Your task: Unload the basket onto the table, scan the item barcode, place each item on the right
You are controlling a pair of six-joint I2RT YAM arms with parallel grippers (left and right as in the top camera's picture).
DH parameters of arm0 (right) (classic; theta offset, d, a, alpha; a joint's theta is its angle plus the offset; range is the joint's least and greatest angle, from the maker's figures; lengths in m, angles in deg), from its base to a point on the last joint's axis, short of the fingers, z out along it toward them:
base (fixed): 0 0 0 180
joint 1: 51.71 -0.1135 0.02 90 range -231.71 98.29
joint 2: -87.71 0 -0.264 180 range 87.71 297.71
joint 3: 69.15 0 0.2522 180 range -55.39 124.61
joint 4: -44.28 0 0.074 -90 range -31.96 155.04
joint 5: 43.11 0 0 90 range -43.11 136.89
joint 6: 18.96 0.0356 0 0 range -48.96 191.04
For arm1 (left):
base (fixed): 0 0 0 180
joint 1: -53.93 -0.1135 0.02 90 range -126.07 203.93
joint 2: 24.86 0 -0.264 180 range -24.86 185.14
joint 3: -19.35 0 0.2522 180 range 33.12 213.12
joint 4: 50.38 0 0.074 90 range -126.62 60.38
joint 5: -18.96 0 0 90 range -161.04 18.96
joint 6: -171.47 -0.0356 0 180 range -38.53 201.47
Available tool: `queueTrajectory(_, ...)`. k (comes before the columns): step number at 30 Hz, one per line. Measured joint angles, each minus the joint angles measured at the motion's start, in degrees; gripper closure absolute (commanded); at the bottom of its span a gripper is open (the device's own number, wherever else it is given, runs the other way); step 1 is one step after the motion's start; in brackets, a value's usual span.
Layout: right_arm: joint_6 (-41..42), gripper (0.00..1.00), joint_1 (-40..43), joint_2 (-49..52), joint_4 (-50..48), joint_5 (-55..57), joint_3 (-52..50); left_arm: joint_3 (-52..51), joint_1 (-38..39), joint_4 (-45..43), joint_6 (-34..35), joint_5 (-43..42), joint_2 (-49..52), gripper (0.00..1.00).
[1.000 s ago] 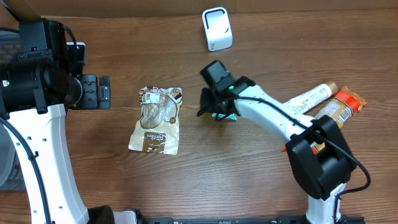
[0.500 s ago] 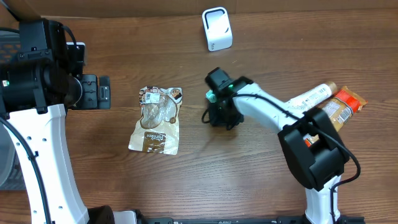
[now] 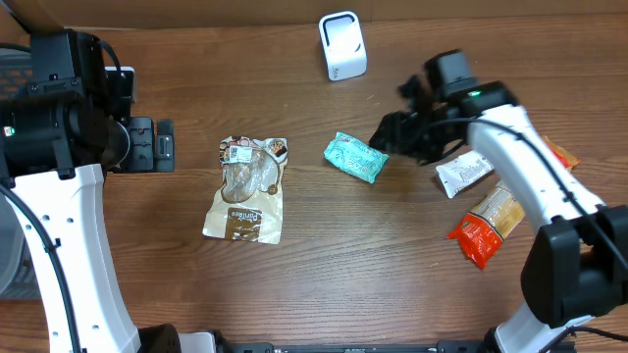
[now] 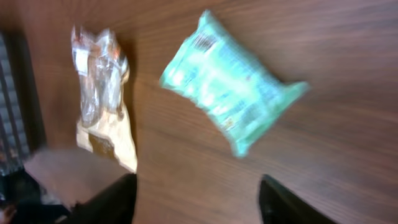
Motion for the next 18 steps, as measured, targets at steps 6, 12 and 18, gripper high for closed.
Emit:
queueTrajectory(6, 2.69, 0.3, 1.49, 2.27, -5.73, -1.7, -3.82, 0.0, 0.0, 0.0, 0.0, 0.0, 0.0, 0.0)
queueTrajectory(12, 7.91, 0.28, 0.13, 4.24, -14.1, -2.89, -11.52, 0.0, 0.0, 0.02, 0.0, 0.02, 0.0, 0.01)
queueTrajectory(18, 12.9, 0.28, -1.22, 5.6, -27.8, -3.54, -18.78, 0.0, 0.0, 0.0, 0.0, 0.0, 0.0, 0.0)
